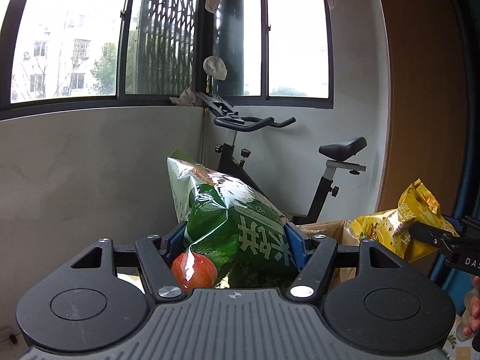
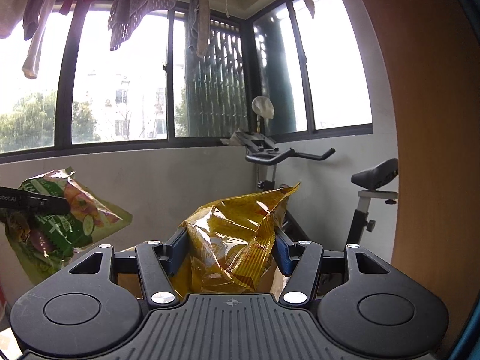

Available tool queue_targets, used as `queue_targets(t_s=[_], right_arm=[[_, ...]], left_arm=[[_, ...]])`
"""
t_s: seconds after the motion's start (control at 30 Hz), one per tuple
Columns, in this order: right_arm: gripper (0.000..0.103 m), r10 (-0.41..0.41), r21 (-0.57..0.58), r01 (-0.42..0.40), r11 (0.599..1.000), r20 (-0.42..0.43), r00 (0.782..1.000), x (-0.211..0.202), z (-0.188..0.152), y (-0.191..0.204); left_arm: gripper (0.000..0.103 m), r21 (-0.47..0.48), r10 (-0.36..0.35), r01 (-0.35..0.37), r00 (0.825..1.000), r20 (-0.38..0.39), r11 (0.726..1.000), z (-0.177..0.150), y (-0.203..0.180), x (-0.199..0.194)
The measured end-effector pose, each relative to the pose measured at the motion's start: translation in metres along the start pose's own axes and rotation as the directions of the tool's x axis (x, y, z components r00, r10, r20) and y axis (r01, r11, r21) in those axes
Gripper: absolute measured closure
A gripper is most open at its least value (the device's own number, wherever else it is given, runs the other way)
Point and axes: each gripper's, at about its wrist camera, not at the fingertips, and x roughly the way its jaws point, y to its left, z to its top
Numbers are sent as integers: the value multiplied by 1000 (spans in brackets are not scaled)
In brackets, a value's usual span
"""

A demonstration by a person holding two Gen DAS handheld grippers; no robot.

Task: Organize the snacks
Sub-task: 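Lift both bags over the box and open both tools to drop them in, then withdraw both open tools from the box back toward the snacks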

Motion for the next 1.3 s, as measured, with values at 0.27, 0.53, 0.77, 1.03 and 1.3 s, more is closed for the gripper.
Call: queue_targets(t_s=[0.27, 0.53, 0.77, 1.03, 1.3], right_arm=[[49, -9, -37, 8, 999, -31, 999, 56, -1, -7], [49, -6, -77, -2, 997, -94, 996, 84, -15, -1], [49, -2, -61, -9, 998, -173, 985, 96, -26, 0], [48, 10, -60, -27, 998, -272, 962, 111, -32, 6], [38, -3, -24, -5, 1000, -324, 946, 115, -33, 10]], left_arm=[[33, 128, 36, -31, 999, -33, 991, 8, -21, 62], [33, 252, 82, -36, 981, -175, 967, -15, -32, 106], [33, 333, 127, -24, 949, -289, 943, -34, -28, 123], [15, 302, 122, -15, 933, -339, 953, -30, -18, 126], [13, 241, 80, 0, 945, -318, 970, -19, -14, 116]])
